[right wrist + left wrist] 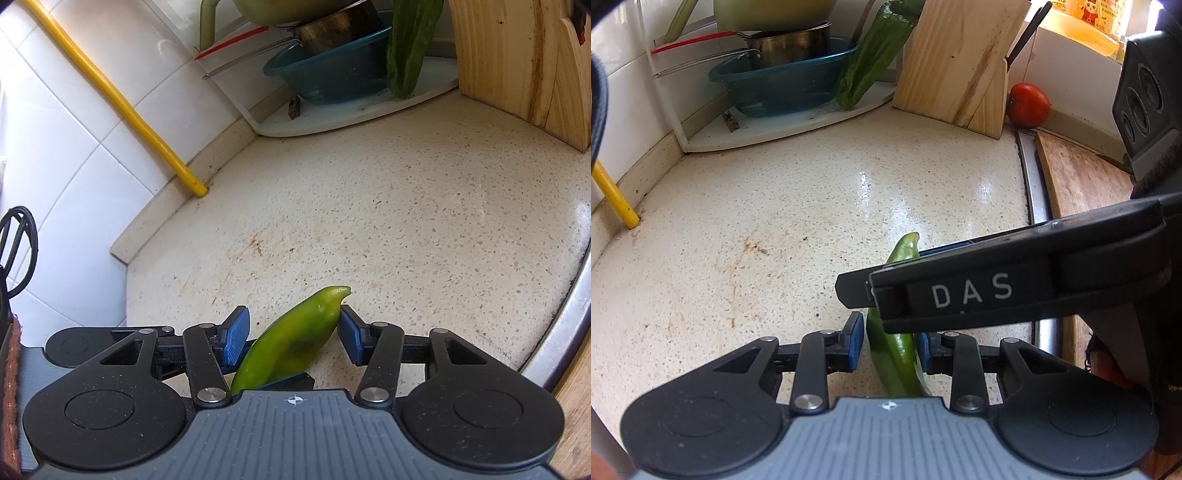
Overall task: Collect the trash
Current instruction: 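Hold the pepper with the left gripper while right gripper closes on its tip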
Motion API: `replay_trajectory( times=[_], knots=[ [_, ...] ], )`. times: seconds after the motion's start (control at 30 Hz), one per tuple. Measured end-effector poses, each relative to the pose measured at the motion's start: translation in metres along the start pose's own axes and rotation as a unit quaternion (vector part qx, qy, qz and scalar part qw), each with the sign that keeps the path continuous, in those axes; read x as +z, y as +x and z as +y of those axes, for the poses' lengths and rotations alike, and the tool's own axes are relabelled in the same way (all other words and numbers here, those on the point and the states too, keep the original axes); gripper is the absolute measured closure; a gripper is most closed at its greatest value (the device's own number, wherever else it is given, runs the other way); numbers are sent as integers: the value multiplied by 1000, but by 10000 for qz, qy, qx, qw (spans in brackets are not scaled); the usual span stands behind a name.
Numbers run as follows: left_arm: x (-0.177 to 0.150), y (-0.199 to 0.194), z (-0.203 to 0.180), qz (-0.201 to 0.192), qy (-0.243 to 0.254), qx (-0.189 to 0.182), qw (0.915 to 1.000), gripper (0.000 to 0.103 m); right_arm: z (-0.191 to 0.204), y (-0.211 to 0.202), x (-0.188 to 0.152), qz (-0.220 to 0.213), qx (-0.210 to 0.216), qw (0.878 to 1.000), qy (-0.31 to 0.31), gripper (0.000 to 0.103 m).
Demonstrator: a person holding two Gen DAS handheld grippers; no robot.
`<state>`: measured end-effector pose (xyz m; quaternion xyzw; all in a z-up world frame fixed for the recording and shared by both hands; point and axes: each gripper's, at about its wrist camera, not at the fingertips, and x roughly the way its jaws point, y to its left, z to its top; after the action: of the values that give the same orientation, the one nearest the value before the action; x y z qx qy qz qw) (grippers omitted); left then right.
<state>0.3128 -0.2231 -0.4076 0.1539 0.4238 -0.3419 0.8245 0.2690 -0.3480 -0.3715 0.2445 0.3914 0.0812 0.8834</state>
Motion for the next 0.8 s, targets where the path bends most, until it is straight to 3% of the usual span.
replay_trajectory(
  times=[0.8],
  knots=[
    [2,3,3,-78,13,-68,9999,69,10,7,1,47,-83,9999,-108,34]
  ],
)
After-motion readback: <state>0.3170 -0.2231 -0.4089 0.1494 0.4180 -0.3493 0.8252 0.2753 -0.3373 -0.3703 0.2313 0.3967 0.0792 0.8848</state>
